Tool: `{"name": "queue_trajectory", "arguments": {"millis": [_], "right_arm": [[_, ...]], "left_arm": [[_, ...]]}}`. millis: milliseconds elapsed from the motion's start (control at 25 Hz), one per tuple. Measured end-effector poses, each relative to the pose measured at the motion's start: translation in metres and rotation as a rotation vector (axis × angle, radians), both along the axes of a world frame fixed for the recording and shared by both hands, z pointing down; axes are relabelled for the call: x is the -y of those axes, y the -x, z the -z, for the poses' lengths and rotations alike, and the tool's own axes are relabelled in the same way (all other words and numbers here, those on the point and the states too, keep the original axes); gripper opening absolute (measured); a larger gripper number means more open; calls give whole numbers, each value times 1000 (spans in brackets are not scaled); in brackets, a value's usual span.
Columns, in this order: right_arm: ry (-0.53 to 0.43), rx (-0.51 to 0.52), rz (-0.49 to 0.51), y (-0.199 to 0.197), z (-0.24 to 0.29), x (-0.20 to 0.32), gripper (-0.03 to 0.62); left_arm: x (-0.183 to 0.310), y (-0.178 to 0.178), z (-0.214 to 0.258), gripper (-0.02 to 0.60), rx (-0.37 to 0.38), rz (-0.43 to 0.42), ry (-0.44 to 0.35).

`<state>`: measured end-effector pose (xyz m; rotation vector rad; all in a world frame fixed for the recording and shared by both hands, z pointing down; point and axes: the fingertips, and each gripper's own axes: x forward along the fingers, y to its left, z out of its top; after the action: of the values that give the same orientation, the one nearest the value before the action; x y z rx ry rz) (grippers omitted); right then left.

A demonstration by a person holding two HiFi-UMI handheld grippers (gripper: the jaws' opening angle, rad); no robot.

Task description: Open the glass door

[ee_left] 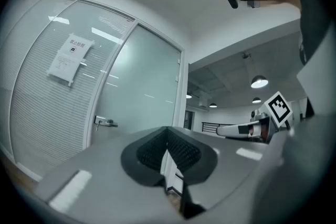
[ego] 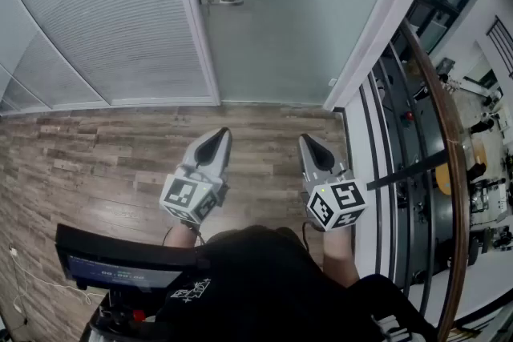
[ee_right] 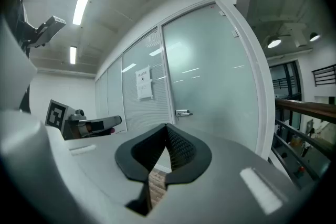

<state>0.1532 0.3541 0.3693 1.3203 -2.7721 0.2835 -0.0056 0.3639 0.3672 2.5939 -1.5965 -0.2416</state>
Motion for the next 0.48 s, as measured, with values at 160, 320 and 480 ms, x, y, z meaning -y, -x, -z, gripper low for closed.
{"name": "queue_trajectory", "arguments": {"millis": [160, 320, 480], "right_arm": [[2, -1, 7, 2, -1, -1, 2], [1, -7, 6, 1, -2, 0, 2], [0, -16, 13, 4, -4, 1, 2]], "left_arm": [[-1, 2, 0, 0, -2, 7, 0], [-1, 1, 0, 0, -5, 8, 1], [0, 2, 0, 0, -3, 14, 2]]}}
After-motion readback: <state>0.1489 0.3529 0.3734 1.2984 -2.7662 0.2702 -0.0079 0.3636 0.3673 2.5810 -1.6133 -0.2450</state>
